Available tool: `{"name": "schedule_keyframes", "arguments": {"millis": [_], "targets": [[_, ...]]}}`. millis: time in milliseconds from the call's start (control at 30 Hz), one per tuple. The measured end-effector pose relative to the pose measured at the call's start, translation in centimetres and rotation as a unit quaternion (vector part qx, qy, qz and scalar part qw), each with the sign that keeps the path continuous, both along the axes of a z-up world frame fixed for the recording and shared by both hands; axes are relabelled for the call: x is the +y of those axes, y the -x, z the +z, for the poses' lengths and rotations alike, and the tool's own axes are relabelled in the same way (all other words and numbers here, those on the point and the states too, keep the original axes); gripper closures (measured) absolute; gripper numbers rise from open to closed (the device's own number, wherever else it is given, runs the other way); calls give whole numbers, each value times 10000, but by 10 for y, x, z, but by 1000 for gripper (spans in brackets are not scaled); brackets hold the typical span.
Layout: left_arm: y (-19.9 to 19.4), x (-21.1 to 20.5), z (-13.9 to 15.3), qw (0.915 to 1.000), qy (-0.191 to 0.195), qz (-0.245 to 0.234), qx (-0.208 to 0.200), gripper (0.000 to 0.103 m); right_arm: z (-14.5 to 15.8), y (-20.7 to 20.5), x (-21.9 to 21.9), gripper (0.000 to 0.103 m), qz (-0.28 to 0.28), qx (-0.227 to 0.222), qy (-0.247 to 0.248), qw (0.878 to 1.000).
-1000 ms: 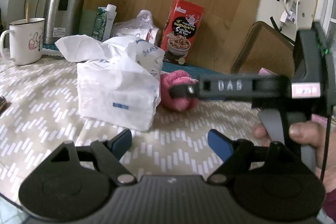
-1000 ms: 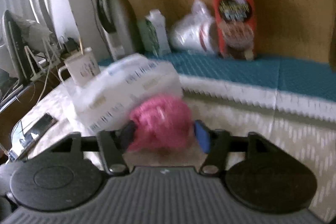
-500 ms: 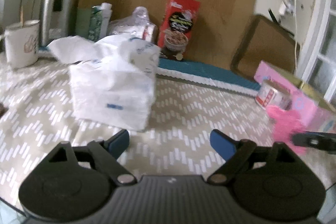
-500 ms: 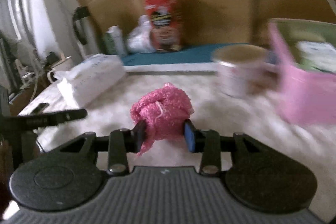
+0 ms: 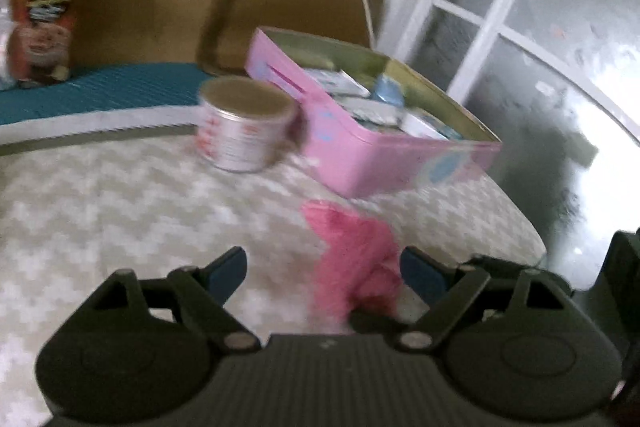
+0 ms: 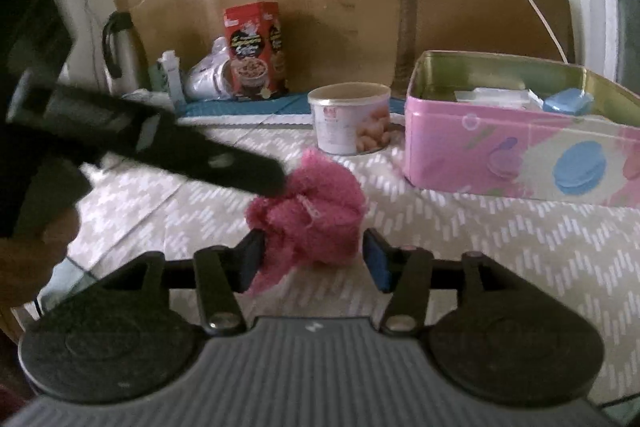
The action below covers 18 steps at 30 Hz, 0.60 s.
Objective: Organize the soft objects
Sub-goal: 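Carry the pink cloth into the pink tin and release it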
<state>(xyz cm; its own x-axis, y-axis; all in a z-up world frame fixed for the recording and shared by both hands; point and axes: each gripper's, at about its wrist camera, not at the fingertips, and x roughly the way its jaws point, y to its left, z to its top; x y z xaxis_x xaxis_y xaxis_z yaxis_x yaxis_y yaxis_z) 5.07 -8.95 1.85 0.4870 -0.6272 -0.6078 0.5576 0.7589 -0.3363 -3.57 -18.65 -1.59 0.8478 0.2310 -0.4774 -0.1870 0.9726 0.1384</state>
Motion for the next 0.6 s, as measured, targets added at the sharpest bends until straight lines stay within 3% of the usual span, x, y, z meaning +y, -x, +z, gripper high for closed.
{"name": "schedule_keyframes", "arguments": {"millis": [67,100,167,233,400,533,600], "targets": [[-3,-11,-5,9998,-82,-112,143,36,-4,3,2,46,89,-55,129,9999],[-7,-17,-9,9994,-109,-206,267,52,-7,3,2,51,130,-72,173,9997],[-10,-24,-8,9992,-83,-201,340,53,-11,2,2,55,158,-117,176,9997],[-7,-34,7,9994,-109,-326,63,53,-10,2,1,55,101,-203,180,9996],[-16,-72,46,9958,-25,-668,-626,53,13,11,-27,55,-267,-990,102,9947],[-42,-111,57,9938,56,-832,-734,52,30,0,-54,54,-699,-1375,202,9878],[-53,-132,59,9940,45,-854,-687,47,34,-8,-70,54,-923,-1445,262,9848]]}}
